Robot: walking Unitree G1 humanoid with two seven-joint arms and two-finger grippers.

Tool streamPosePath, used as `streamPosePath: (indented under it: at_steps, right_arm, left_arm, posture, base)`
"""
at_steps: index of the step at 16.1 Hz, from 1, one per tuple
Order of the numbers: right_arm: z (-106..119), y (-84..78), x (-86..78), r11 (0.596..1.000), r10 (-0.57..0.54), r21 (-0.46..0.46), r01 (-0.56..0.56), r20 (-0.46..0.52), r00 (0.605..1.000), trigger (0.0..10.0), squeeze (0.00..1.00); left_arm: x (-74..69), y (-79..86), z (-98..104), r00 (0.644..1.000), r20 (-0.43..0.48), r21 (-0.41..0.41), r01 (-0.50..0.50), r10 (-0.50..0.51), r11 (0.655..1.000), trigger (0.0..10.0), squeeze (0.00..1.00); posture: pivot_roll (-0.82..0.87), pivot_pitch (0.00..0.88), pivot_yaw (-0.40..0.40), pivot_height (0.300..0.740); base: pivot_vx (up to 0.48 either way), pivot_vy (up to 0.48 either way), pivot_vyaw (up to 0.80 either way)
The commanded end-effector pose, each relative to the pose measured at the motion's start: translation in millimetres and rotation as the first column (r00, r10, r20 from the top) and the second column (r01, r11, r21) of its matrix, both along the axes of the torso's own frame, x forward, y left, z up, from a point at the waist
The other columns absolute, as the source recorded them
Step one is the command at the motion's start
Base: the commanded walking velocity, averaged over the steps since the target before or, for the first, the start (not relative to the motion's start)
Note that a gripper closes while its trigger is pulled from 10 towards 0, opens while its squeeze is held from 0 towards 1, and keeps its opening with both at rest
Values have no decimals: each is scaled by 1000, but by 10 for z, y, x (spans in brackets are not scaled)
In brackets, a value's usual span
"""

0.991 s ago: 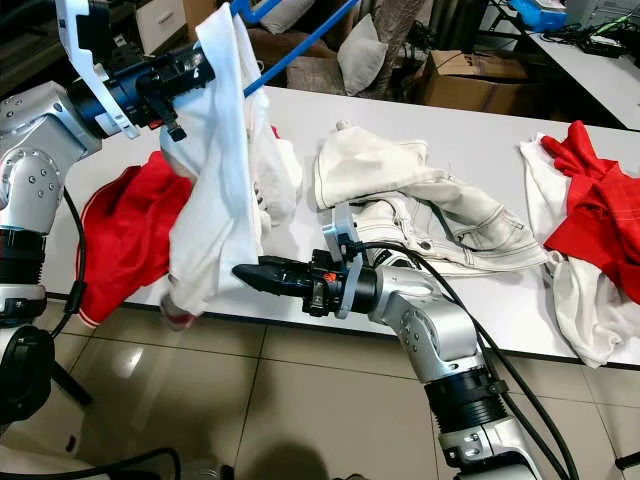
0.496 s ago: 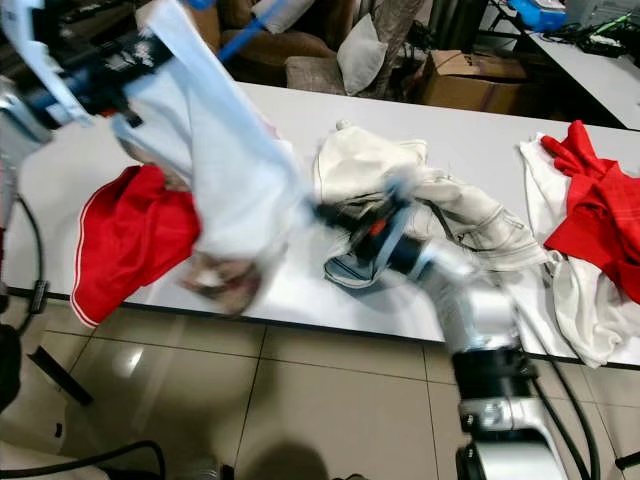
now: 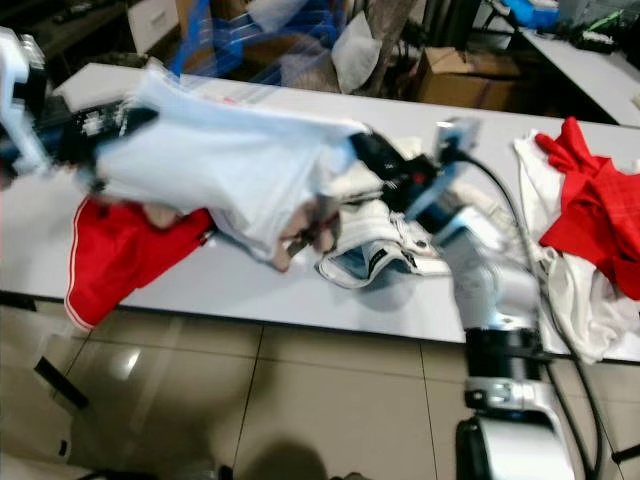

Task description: Hang hanger

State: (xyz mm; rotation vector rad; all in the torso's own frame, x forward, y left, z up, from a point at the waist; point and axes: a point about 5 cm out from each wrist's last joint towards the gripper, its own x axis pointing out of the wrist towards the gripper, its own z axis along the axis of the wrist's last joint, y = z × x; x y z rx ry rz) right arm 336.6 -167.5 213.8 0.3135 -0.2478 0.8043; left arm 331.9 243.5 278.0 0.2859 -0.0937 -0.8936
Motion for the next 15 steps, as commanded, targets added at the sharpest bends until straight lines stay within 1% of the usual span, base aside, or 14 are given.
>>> streamPosePath:
  at_steps: [1,2,3,6,7,8,9,11,12,14,15]
  right_arm:
    - [58,-197,9,998,-58,3,58,25,998,0,0]
    - [103,-322,13,996,-85,5,85,38,996,0,0]
    - [142,-472,24,992,-129,-6,129,50,990,0,0]
    - [202,-687,19,983,-184,-10,185,71,980,0,0]
    - [239,-781,6,979,-203,-9,204,84,976,0,0]
    - [255,-819,-1,978,-209,-11,210,90,974,0,0]
    - [295,-900,-10,975,-218,-17,221,104,970,0,0]
    - [343,-1026,-38,974,-217,-38,223,123,968,0,0]
    - [346,-1099,-51,974,-214,-53,222,125,969,0,0]
    - [338,-1137,-61,977,-194,-68,203,119,974,0,0]
    - [311,-1137,-78,985,-137,-92,146,100,985,0,0]
  left_arm:
    - [-55,94,64,1000,-3,25,0,0,1000,0,0]
    - [-93,198,53,1000,-28,20,-12,13,1000,0,0]
    - [-147,279,61,999,-52,-4,-3,3,1000,0,0]
    - [-226,396,-3,993,-114,0,15,-15,1000,0,0]
    - [-273,447,-52,986,-165,-14,35,-37,999,0,0]
    - [-305,456,-76,981,-187,-15,57,-59,998,0,0]
    - [-389,468,-135,962,-247,-13,116,-115,993,0,0]
    - [-481,539,-187,938,-314,-21,150,-149,988,0,0]
    - [-553,590,-195,914,-359,-48,182,-187,982,0,0]
    - [-618,604,-186,893,-383,-85,220,-236,972,0,0]
    - [-659,607,-139,884,-377,-146,238,-277,960,0,0]
  posture:
    - [2,0,-35,740]
    - [0,0,-38,740]
    - [1,0,-42,740]
    - [4,0,-46,740]
    - [4,0,-47,740]
    - [3,0,-47,740]
    - [3,0,-48,740]
    - [0,0,-49,740]
    - [0,0,-51,740]
    - [1,0,-55,740]
    - [2,0,-57,740]
  base:
    - [0,0,0]
    - [0,0,0]
    - [0,0,0]
    - [0,0,0]
    - [0,0,0]
    - [0,0,0]
    - [0,0,0]
    - [0,0,0]
    - [0,0,0]
    - [0,0,0]
    - [0,0,0]
